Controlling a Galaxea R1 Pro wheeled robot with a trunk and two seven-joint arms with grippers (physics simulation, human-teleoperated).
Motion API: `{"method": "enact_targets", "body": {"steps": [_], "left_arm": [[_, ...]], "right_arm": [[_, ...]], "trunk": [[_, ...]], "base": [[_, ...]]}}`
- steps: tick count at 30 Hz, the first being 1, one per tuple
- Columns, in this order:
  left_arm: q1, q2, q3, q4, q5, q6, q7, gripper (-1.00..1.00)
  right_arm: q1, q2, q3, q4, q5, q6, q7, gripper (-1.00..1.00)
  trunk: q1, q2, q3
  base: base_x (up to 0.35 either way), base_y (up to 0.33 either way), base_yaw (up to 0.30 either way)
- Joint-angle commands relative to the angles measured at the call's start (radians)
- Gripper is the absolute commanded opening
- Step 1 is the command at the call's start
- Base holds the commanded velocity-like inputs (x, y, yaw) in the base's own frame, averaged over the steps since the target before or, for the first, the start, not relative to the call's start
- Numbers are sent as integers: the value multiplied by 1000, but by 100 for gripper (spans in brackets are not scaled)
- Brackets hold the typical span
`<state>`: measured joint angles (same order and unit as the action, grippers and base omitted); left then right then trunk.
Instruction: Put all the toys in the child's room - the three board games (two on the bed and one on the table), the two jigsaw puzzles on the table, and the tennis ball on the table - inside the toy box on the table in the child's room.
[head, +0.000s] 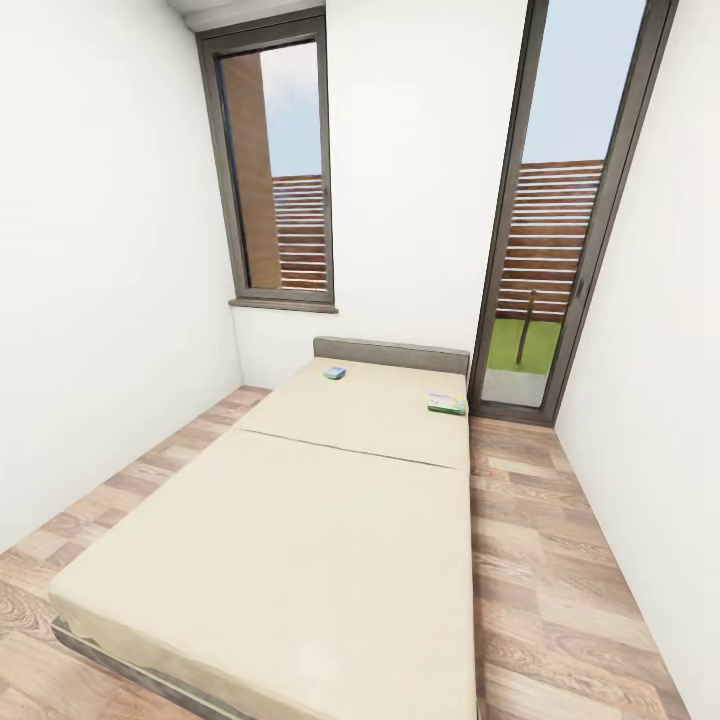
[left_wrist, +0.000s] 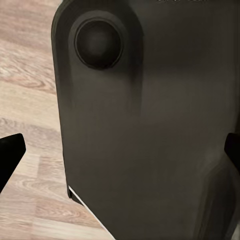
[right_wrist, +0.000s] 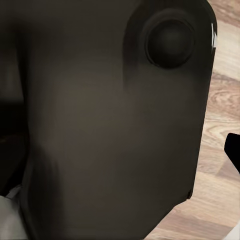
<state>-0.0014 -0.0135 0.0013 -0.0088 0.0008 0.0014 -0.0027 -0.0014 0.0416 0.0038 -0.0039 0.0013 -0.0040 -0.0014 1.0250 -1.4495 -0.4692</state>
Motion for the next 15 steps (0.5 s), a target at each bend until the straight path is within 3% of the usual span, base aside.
{"method": "enact_targets", "body": {"steps": [1,15], "left_arm": [[0,0,0,-1,0,0,0,100],[0,0,1,-2,1,0,0,100]], "right_arm": [[0,1,0,0,0,0,0,100],[0,3,-1,-1,0,0,0,100]], "trunk": [[0,0,-1],[0,0,-1]], "base": [[0,0,0],[0,0,0]]}}
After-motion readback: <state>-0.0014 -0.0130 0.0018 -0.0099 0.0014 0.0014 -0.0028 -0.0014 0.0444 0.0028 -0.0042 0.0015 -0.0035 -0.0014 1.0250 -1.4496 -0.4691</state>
